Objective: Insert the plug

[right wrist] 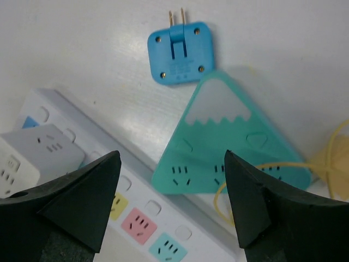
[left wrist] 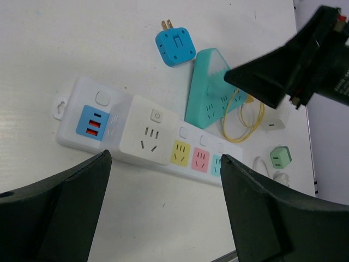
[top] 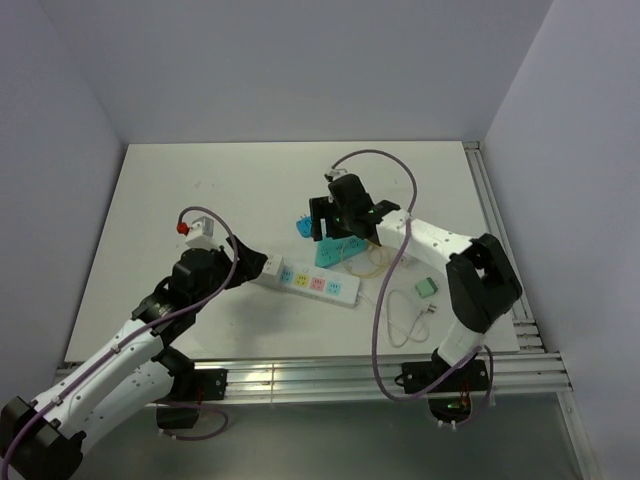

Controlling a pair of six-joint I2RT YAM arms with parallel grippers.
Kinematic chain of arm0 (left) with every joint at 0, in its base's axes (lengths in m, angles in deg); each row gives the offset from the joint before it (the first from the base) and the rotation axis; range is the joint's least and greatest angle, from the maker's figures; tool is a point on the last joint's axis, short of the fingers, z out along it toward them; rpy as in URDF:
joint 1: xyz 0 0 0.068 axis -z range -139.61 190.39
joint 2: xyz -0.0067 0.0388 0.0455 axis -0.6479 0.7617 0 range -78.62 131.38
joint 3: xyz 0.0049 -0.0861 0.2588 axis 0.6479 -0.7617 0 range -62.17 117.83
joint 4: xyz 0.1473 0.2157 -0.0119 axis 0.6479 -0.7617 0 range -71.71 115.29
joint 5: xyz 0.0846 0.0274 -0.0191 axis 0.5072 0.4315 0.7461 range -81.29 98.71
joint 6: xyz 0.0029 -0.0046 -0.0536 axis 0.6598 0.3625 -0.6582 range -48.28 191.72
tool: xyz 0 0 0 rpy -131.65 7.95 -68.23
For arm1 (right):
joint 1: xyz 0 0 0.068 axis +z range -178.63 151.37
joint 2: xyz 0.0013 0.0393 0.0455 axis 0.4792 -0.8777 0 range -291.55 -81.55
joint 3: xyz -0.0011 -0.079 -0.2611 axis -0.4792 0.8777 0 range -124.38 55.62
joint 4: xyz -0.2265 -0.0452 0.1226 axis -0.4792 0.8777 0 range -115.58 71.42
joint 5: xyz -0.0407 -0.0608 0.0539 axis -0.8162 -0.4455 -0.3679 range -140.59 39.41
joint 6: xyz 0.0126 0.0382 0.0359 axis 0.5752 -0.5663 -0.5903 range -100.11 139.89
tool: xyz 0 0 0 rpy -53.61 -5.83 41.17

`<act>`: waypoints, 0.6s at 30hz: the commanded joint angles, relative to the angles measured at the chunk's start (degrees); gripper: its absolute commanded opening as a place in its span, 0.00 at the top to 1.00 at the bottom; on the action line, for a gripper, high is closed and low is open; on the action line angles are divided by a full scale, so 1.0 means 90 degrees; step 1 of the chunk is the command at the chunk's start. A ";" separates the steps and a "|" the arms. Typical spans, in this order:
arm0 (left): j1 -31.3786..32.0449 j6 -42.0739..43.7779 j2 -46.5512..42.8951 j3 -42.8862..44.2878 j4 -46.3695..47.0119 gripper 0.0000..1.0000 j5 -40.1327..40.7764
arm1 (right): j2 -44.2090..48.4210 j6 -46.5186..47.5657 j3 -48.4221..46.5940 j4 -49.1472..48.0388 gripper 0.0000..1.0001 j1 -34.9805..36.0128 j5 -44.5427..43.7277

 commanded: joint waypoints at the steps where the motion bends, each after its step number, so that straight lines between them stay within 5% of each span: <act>1: -0.0032 0.0278 -0.0011 0.0320 -0.0039 0.13 -0.0086 | -0.0405 0.0769 -0.0882 0.0089 0.16 0.0042 -0.0514; 18: -0.0140 0.0464 -0.0304 0.0398 -0.0400 0.06 -0.0223 | -0.2827 0.1776 -0.3520 0.1133 0.07 0.0139 -0.0594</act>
